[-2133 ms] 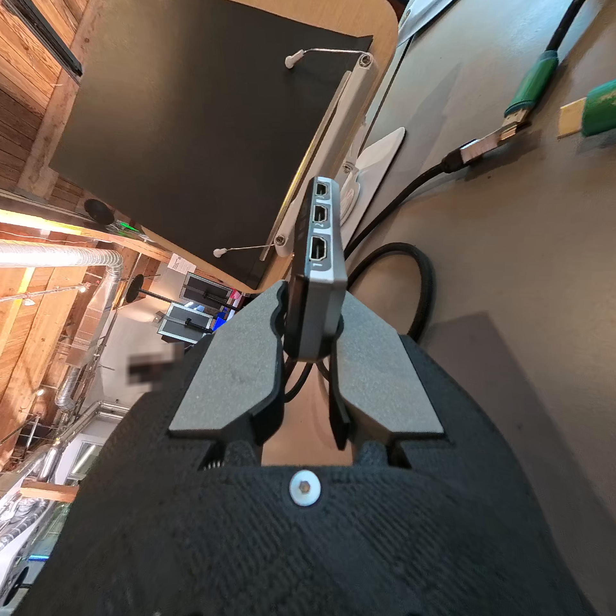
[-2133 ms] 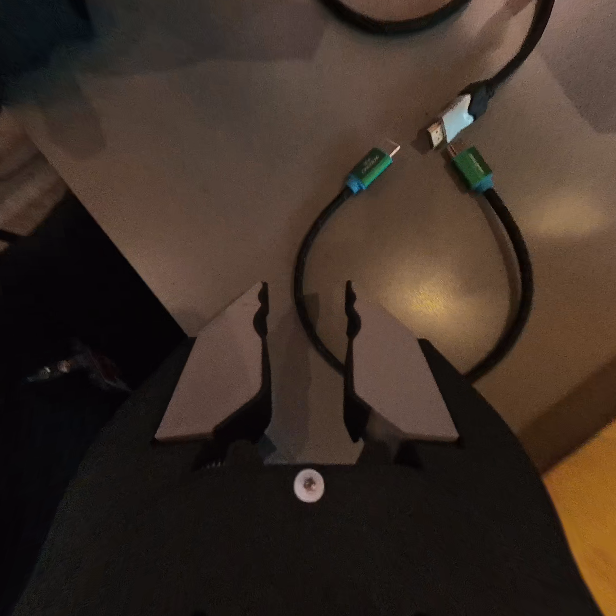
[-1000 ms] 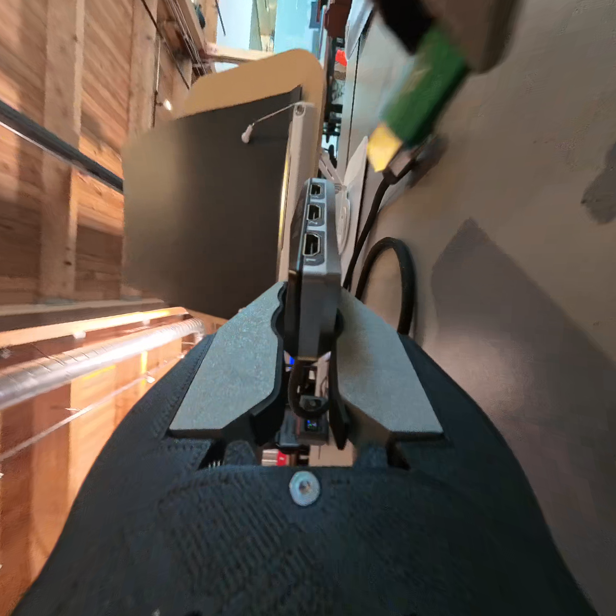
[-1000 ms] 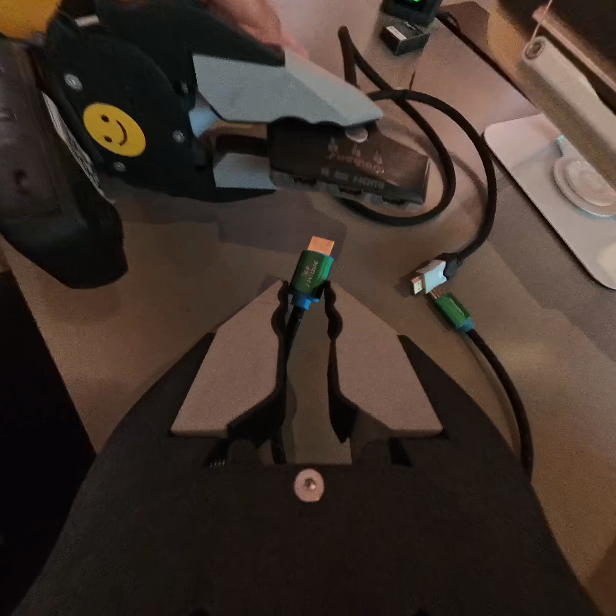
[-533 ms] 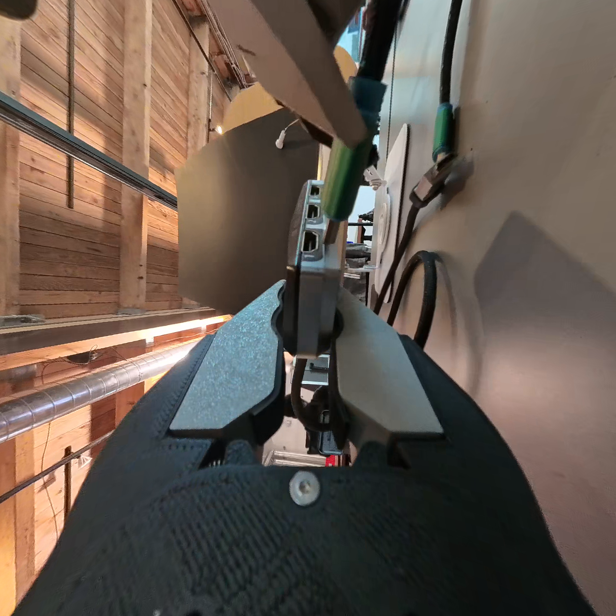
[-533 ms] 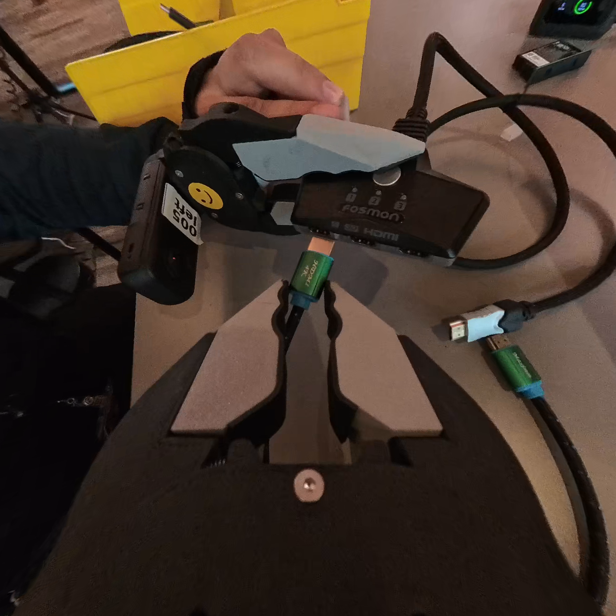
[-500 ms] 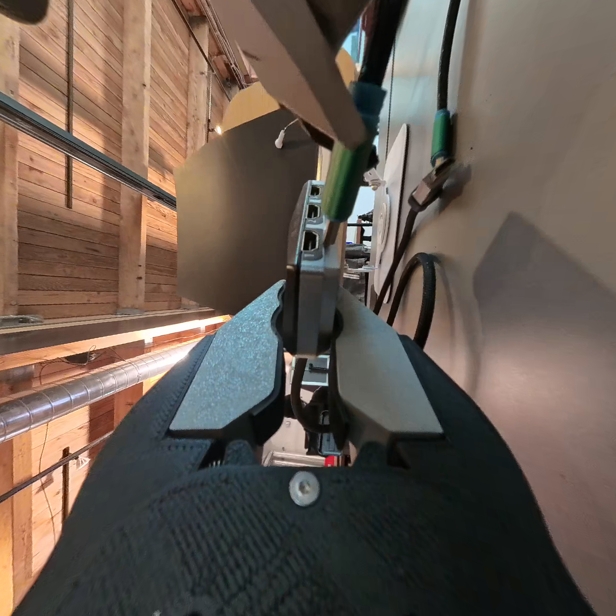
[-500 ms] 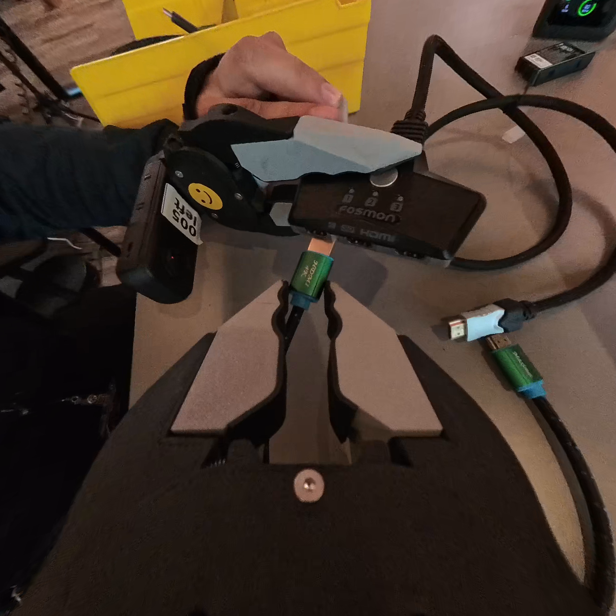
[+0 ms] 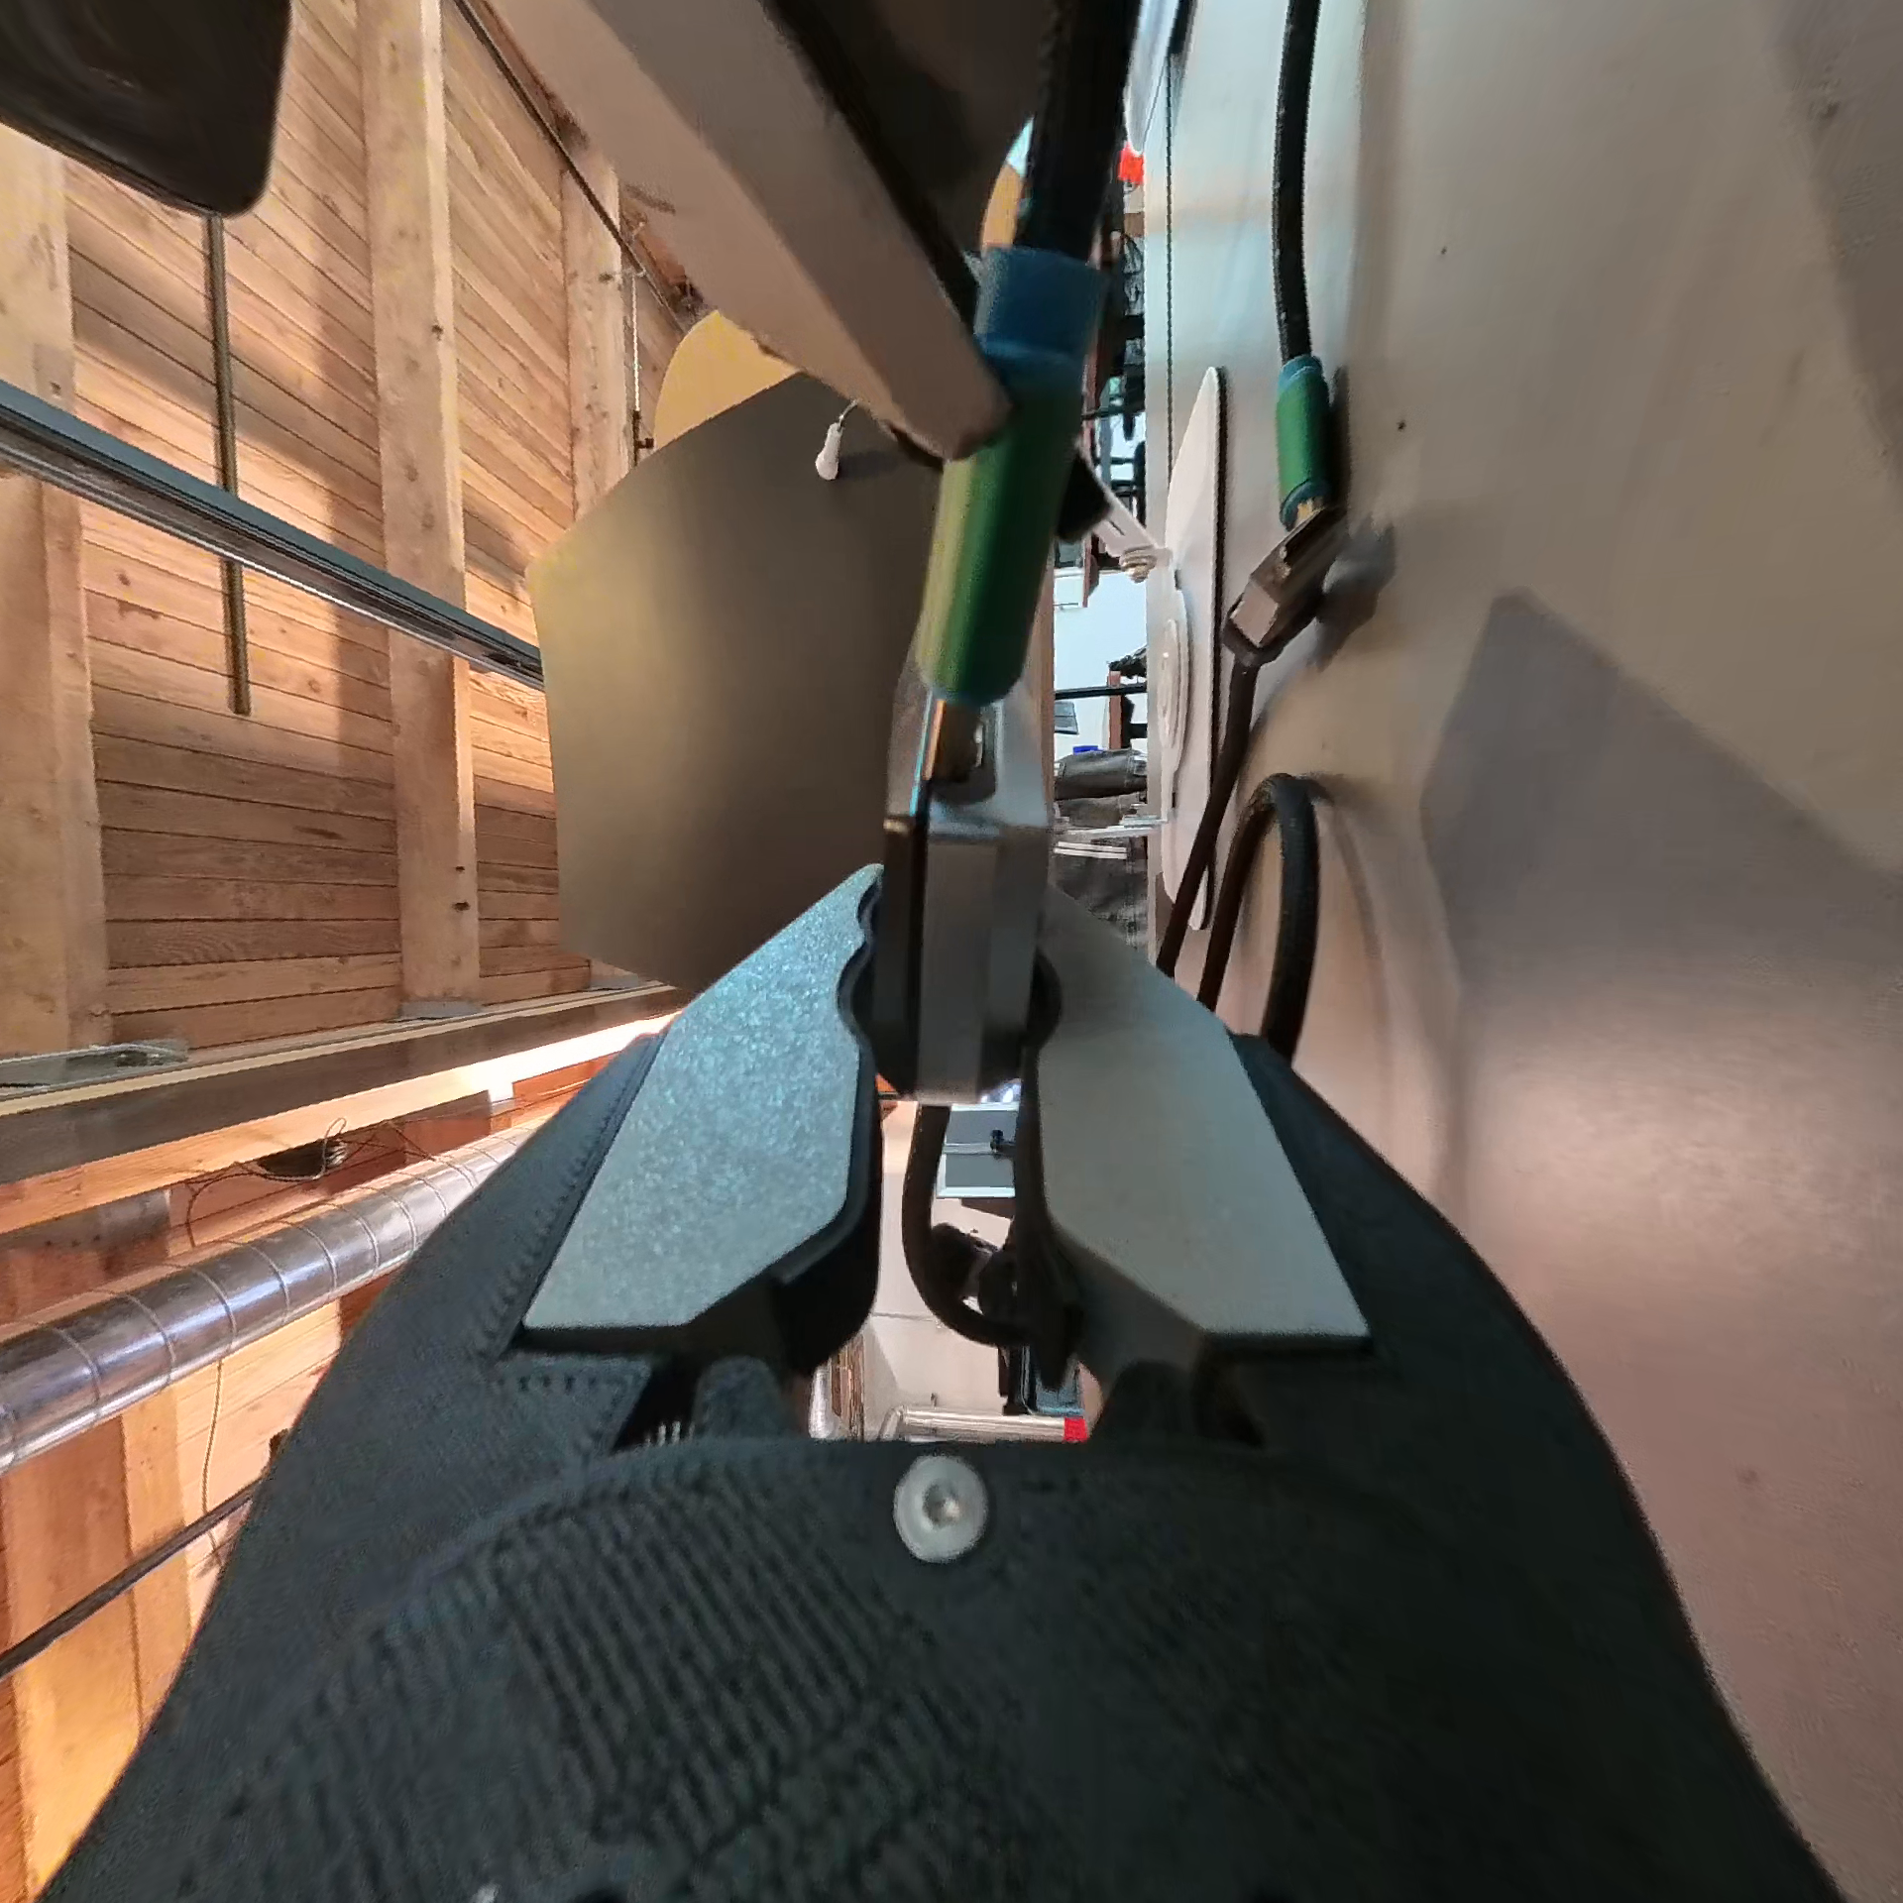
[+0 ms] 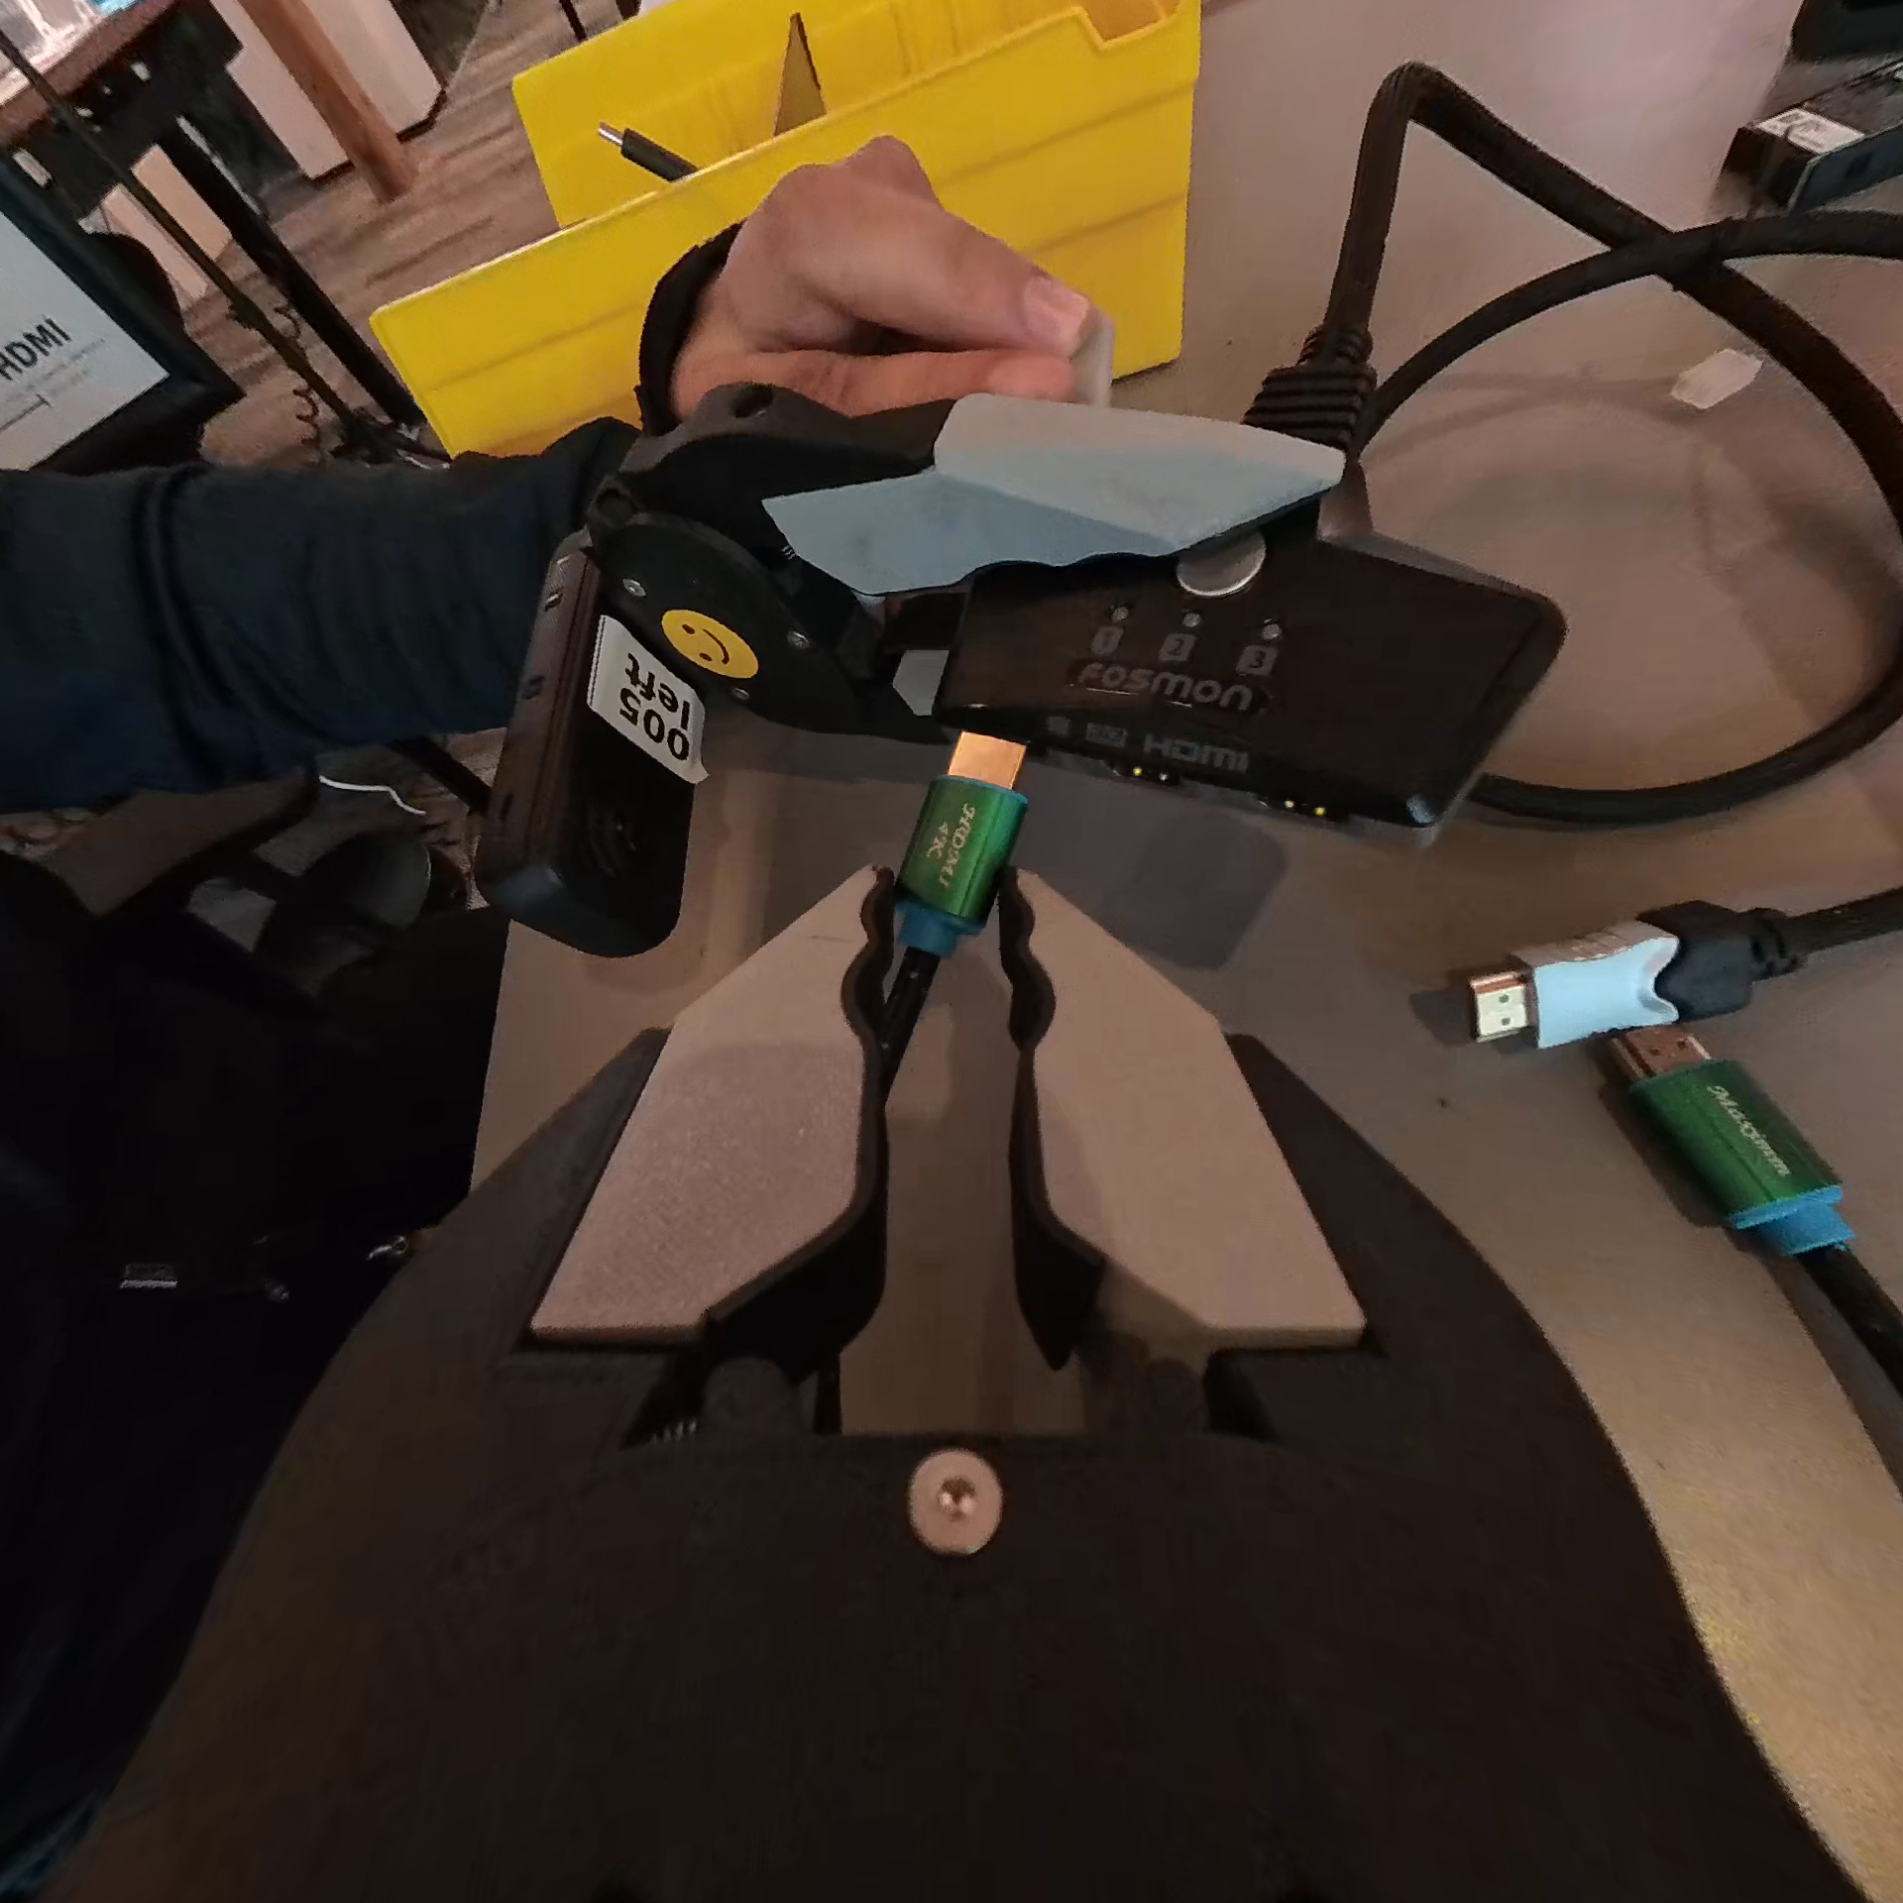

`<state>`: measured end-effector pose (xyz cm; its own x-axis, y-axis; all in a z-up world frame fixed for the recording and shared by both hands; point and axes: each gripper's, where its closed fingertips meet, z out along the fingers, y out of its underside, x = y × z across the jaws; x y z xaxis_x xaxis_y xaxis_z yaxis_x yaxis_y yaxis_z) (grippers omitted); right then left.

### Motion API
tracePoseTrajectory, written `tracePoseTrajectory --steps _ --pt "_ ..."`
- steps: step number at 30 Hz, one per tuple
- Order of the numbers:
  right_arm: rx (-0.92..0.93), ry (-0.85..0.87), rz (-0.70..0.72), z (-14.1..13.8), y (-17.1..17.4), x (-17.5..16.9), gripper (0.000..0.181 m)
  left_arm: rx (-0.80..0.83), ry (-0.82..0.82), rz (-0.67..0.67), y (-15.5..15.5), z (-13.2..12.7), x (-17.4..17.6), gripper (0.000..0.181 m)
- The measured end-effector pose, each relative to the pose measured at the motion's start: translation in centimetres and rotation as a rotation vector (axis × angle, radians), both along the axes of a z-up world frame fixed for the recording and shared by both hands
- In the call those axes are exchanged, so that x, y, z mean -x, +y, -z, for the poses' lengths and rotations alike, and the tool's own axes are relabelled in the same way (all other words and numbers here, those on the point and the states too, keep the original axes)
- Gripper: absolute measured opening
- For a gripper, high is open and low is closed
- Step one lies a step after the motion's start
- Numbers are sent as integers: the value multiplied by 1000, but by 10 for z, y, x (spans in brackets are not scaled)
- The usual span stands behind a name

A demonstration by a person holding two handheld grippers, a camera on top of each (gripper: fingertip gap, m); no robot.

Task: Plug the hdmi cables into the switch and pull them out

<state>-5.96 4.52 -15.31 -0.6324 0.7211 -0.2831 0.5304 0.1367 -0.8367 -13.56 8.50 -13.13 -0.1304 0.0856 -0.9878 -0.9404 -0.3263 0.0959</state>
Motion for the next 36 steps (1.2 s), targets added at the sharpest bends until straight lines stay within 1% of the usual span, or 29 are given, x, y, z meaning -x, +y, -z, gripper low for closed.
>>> tracePoseTrajectory --steps 4,9,15,20,26,32,36 --pt "1 4 -5 0 1 -2 17 -4 11 3 0 -1 -3 20" --pt "57 -15 -4 -1 3 -3 13 -10 15 13 0 -3 -6 20" --pt "70 -35 -3 3 2 -2 11 6 13 12 0 0 -6 20" --pt "177 -95 -20 2 2 -4 9 -5 23 21 1 -2 -8 20" --pt "259 -146 -35 2 -1 -5 9 -12 40 27 1 -3 -12 20" --pt "462 -254 -81 -3 -4 -12 7 -43 53 50 0 -10 -19 20" --pt "539 -308 -106 -4 -6 -15 7 -60 109 48 0 -14 -24 20"
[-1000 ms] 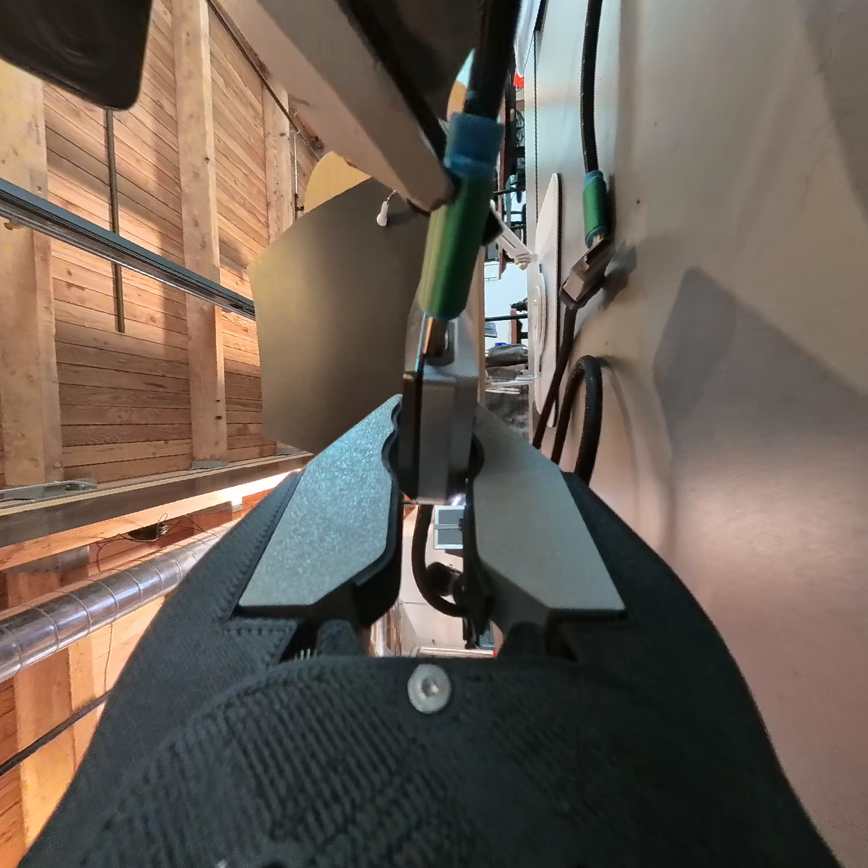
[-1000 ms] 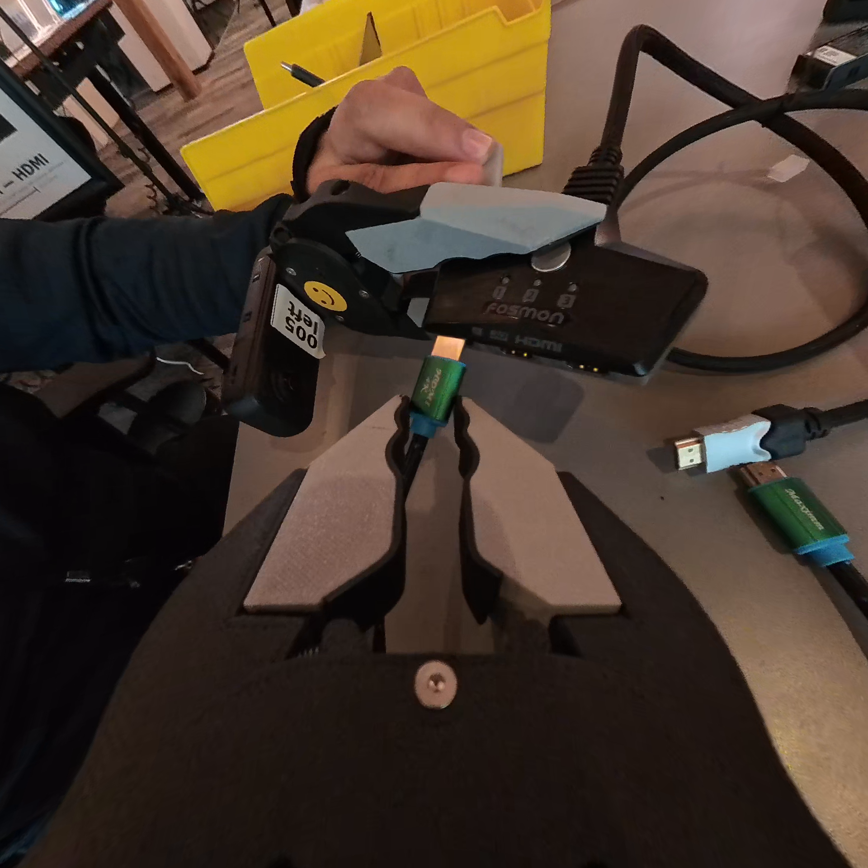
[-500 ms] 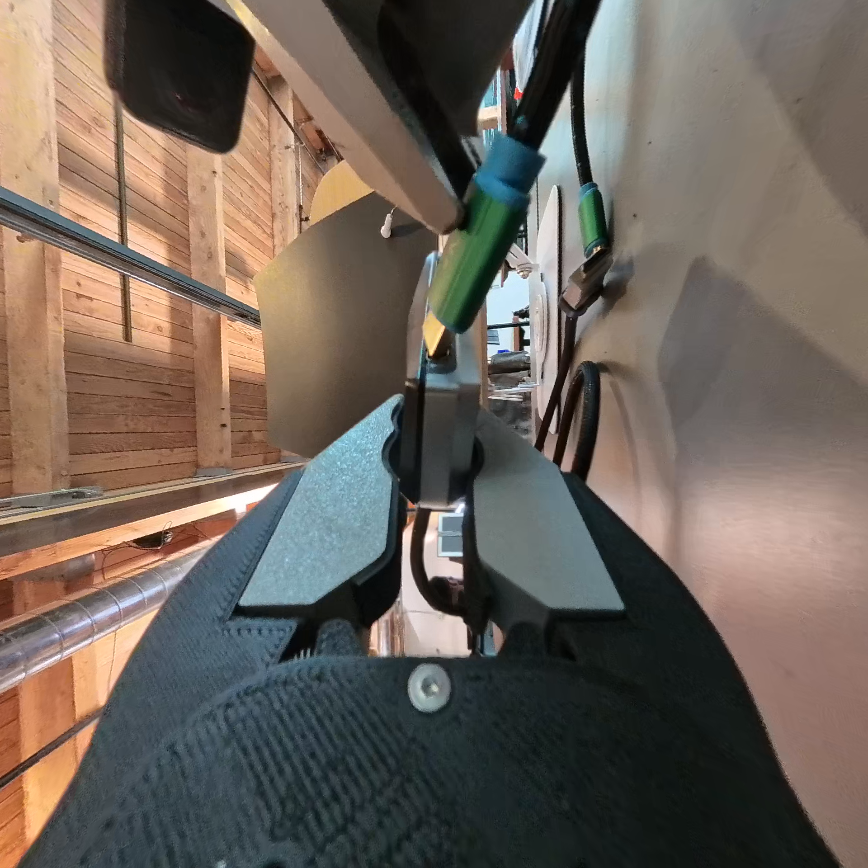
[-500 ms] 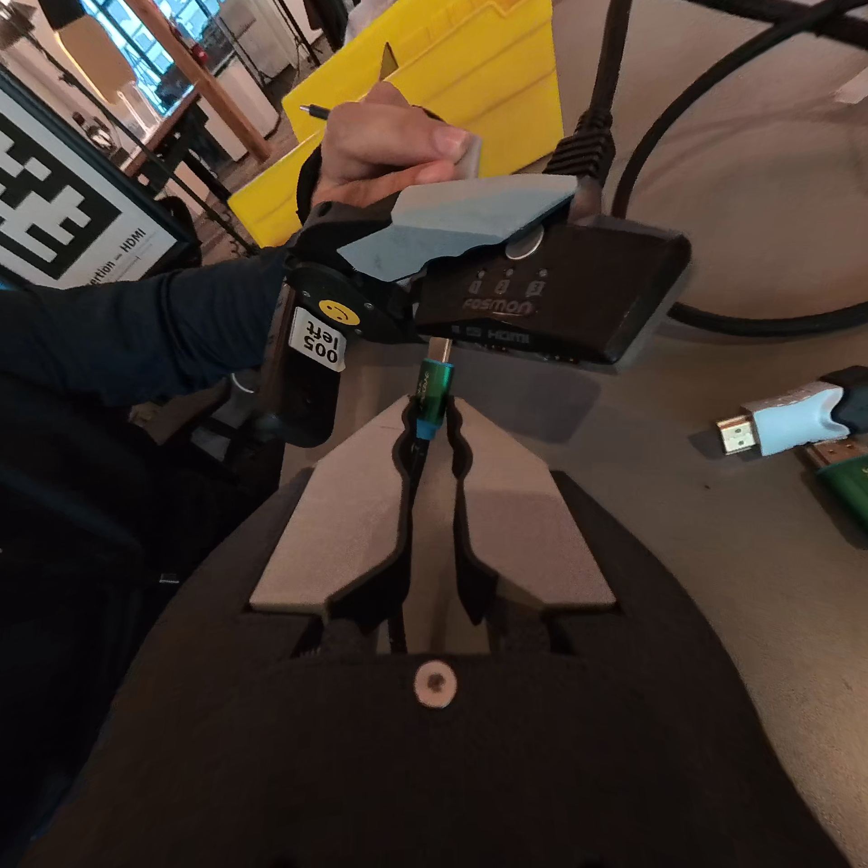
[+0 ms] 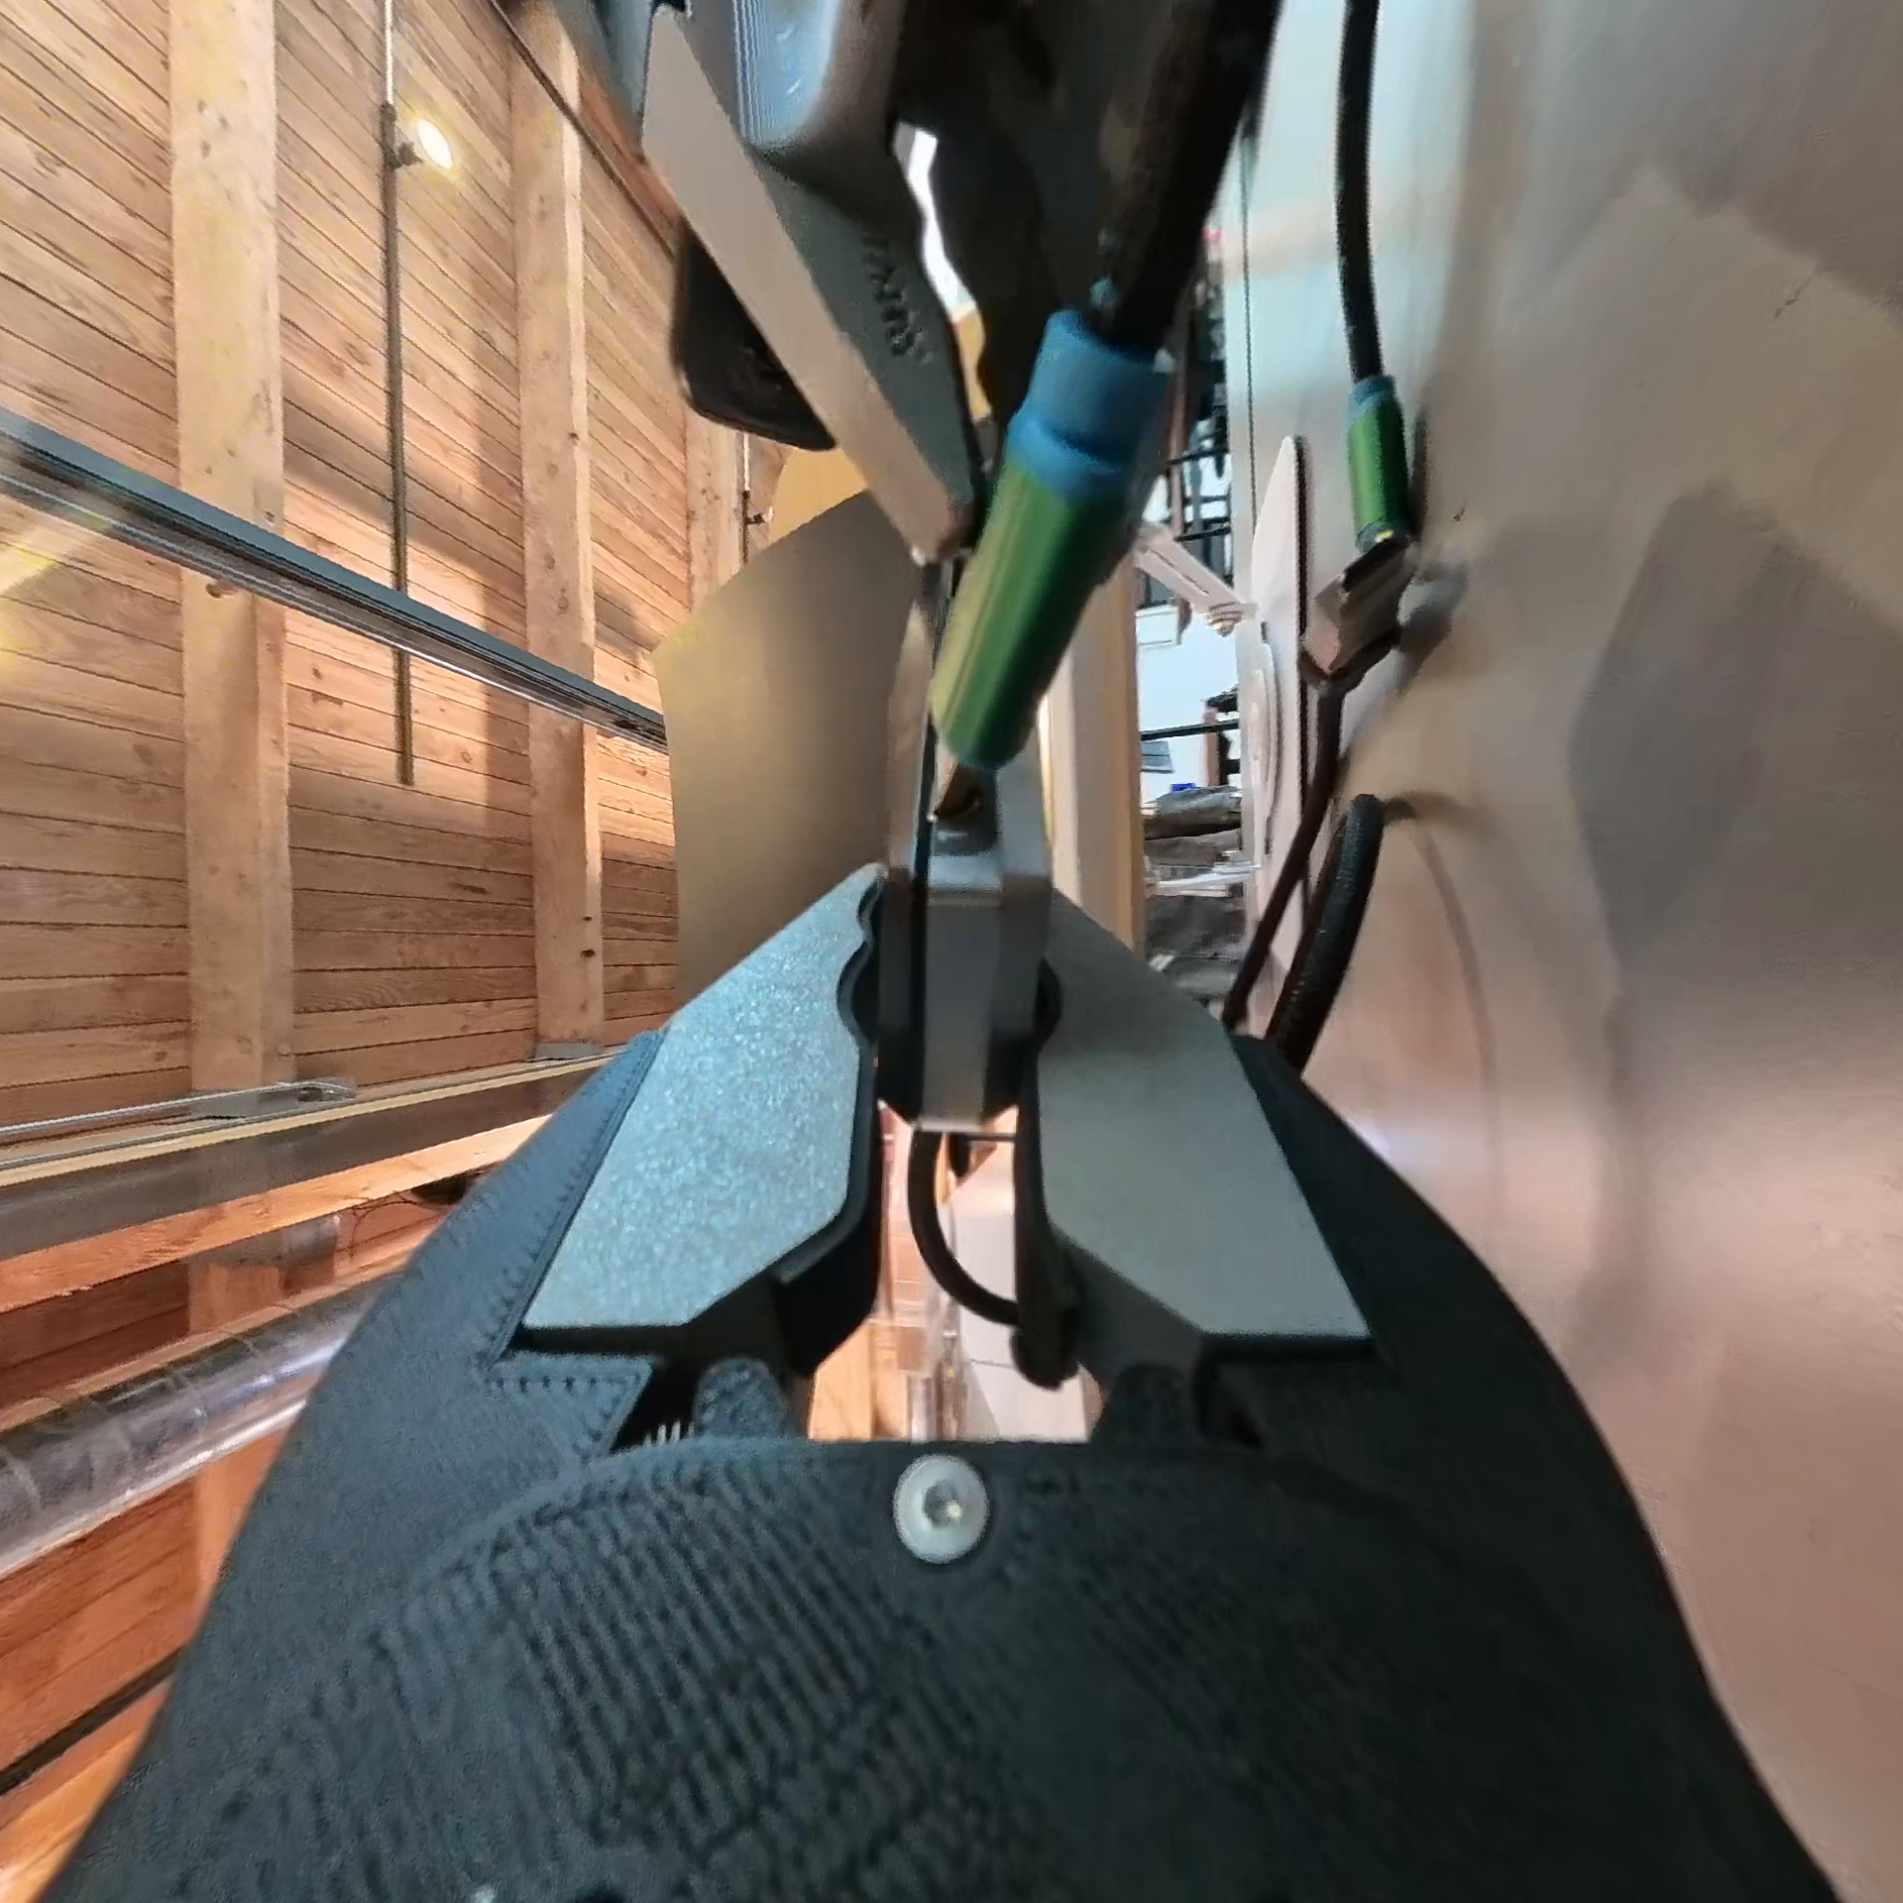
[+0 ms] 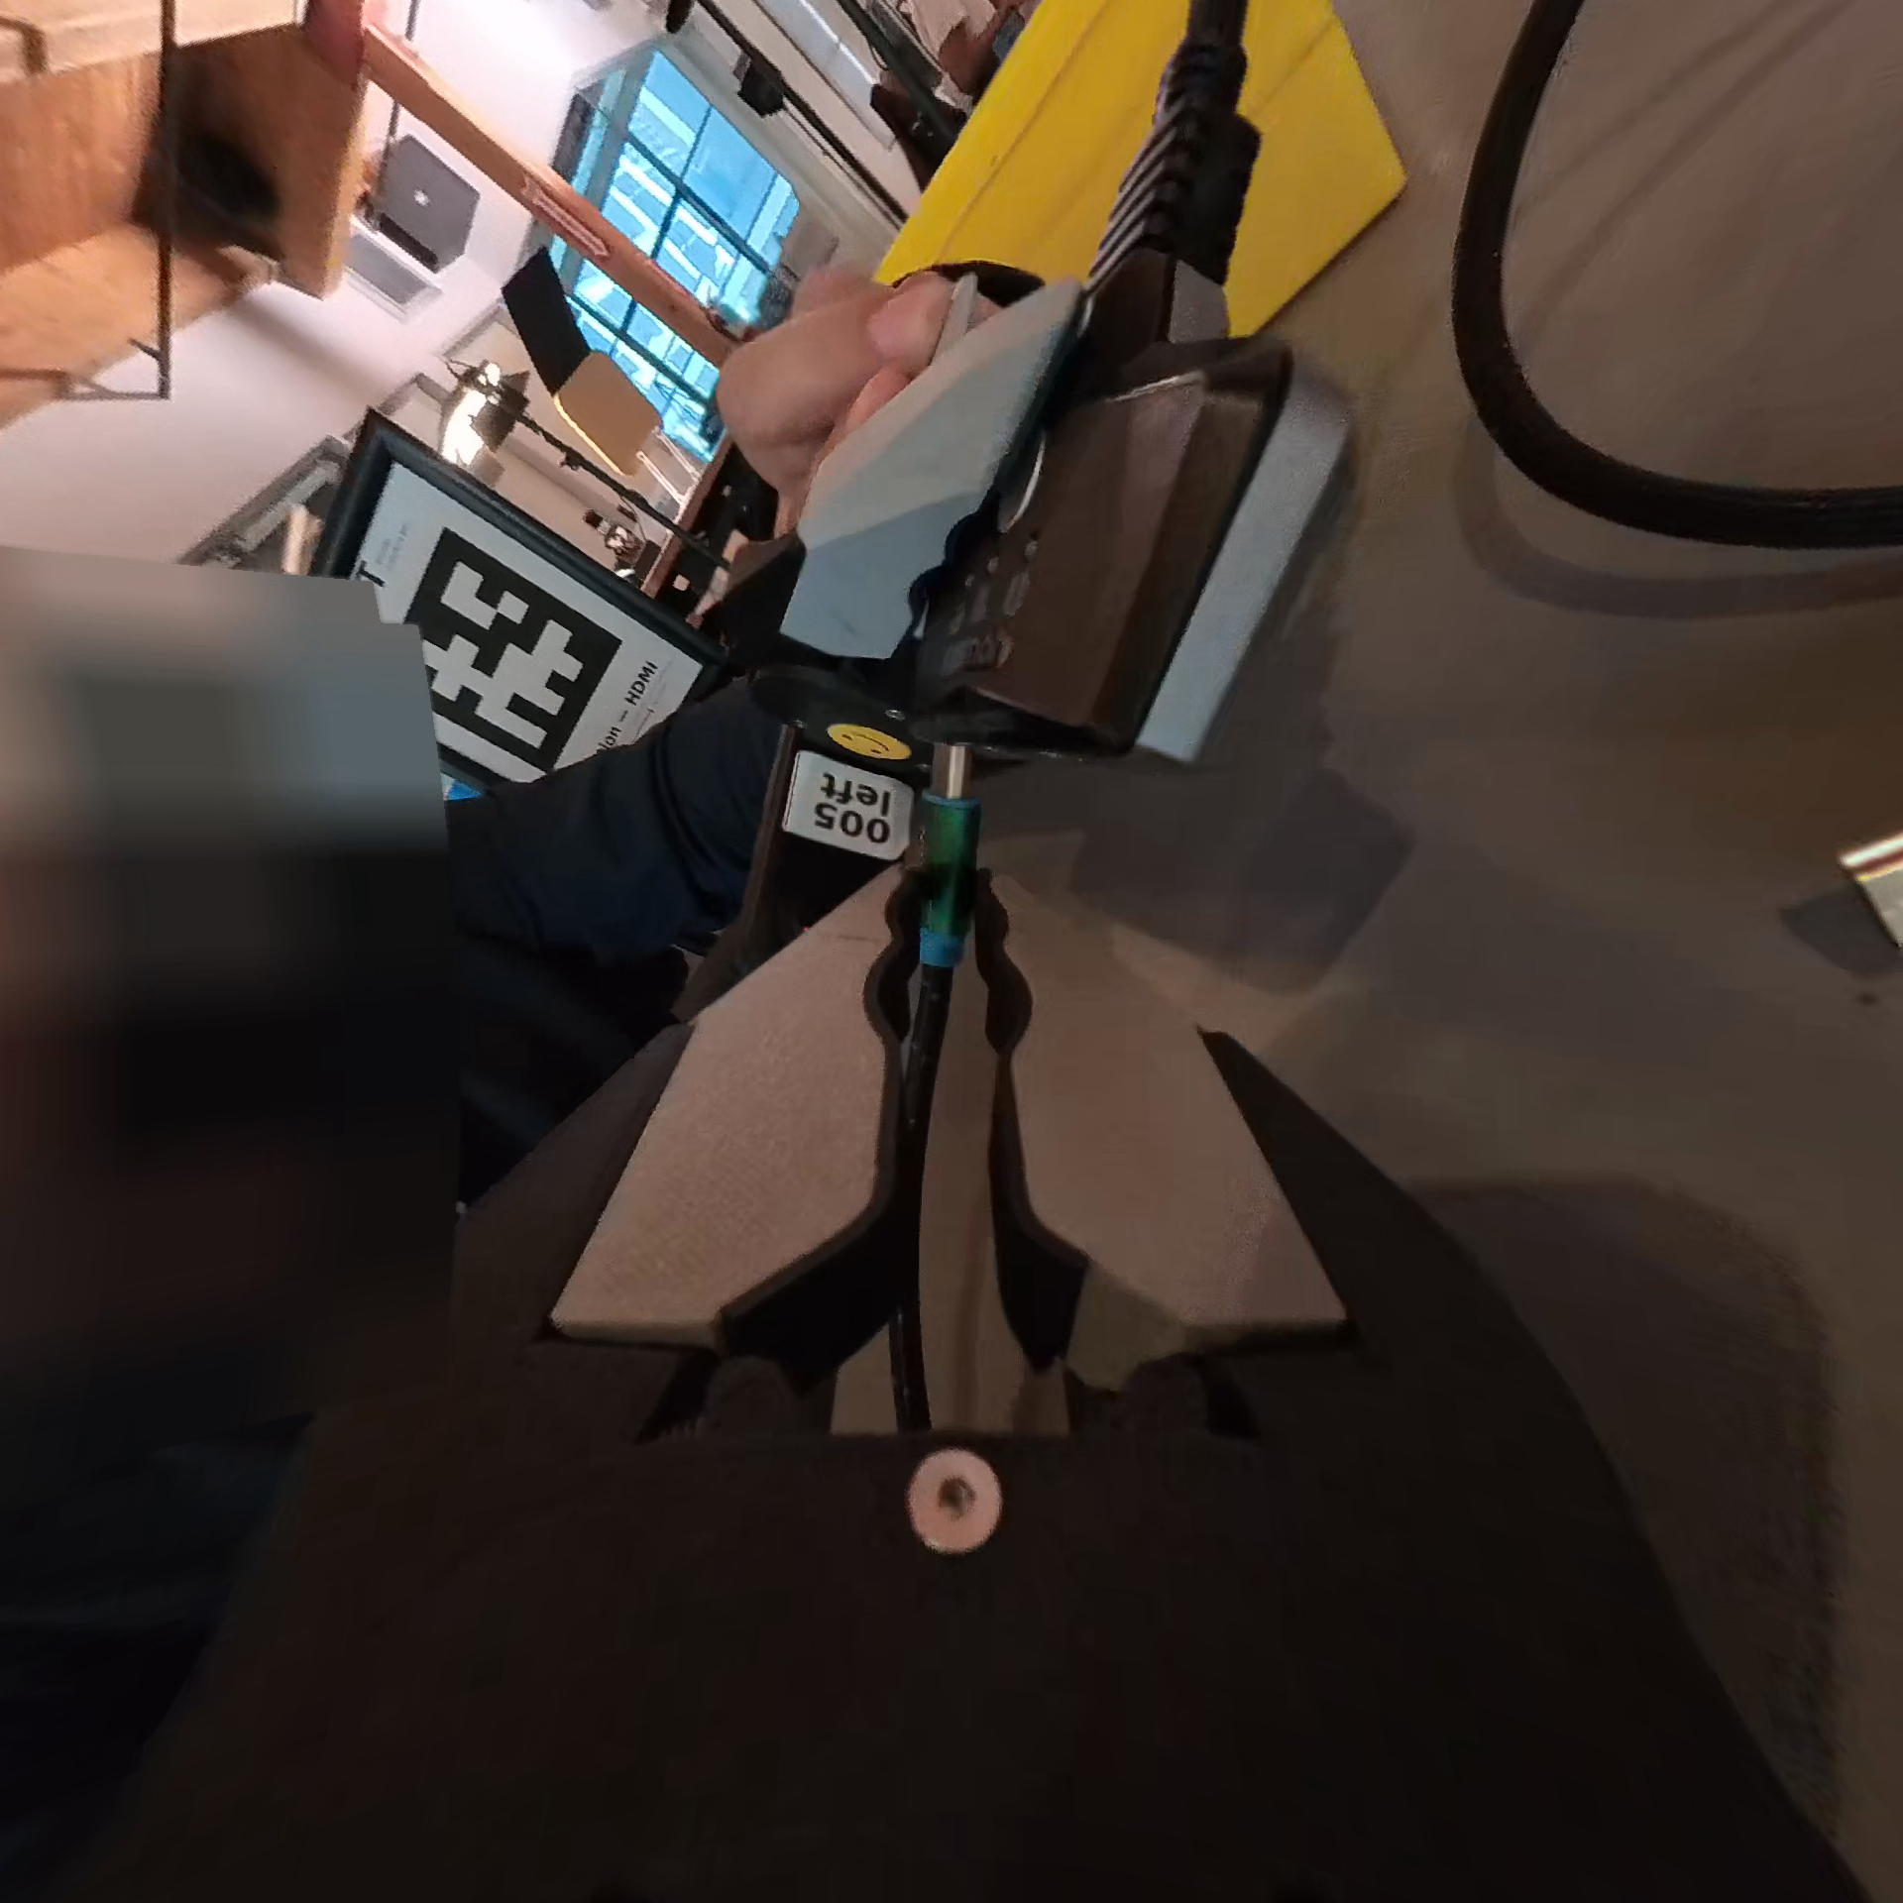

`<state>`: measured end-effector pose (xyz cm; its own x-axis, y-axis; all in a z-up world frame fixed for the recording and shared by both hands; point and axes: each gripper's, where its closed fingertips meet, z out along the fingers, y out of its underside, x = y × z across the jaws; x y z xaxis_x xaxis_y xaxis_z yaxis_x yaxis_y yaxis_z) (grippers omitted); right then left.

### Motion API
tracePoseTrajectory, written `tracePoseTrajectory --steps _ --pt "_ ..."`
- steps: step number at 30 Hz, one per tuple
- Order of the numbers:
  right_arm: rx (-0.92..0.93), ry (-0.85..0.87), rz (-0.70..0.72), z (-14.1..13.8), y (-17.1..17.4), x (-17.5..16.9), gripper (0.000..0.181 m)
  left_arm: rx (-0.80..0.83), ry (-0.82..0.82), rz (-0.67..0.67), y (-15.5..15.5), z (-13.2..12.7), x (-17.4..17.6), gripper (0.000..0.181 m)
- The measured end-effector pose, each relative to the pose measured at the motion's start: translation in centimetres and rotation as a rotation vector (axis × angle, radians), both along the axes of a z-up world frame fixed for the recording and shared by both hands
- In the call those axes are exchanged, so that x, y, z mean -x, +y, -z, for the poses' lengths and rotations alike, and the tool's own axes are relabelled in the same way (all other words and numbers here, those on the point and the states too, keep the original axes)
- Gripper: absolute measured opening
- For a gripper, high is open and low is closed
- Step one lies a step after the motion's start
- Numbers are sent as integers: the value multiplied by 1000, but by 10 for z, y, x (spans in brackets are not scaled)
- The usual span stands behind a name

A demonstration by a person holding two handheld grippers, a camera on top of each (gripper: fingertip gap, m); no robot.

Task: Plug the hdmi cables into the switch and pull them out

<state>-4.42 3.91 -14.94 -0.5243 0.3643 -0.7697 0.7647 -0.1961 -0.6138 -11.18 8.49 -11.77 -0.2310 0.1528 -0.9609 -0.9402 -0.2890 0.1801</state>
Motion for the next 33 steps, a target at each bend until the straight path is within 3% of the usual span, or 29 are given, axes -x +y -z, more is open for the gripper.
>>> tracePoseTrajectory --steps 7,23,29,33 --pt "31 -49 -41 2 0 -7 7 -13 102 10 -1 -2 -11 20" --pt "88 -69 -36 3 3 -9 4 14 108 -34 0 6 -22 19" --pt "55 -8 10 -5 4 -1 5 3 37 -44 1 3 -11 19" --pt "-69 103 70 -14 7 6 6 -22 4 -59 0 -4 -3 20"
